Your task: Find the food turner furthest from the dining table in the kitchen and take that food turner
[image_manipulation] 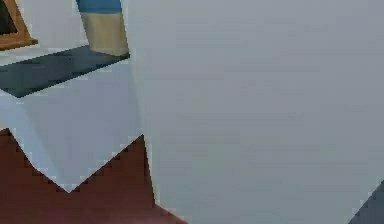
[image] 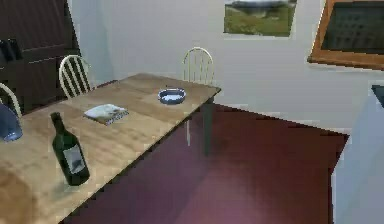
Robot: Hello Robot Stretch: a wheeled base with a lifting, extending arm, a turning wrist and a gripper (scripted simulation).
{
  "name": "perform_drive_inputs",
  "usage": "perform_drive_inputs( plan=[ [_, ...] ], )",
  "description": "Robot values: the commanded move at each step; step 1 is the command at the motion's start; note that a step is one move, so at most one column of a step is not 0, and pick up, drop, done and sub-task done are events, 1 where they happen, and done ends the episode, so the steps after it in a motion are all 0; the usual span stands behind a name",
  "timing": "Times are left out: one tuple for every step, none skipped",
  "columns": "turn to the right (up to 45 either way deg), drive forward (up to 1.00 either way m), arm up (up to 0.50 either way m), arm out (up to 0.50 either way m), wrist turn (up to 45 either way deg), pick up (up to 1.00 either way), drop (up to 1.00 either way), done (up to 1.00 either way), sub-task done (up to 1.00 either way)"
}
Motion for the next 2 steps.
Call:
perform_drive_inputs(
  plan=[
    [-45.0,0.00,0.00,0.00,0.0,0.00,0.00,0.00,0.00],
    [-45.0,0.00,0.00,0.00,0.0,0.00,0.00,0.00,0.00]
  ],
)
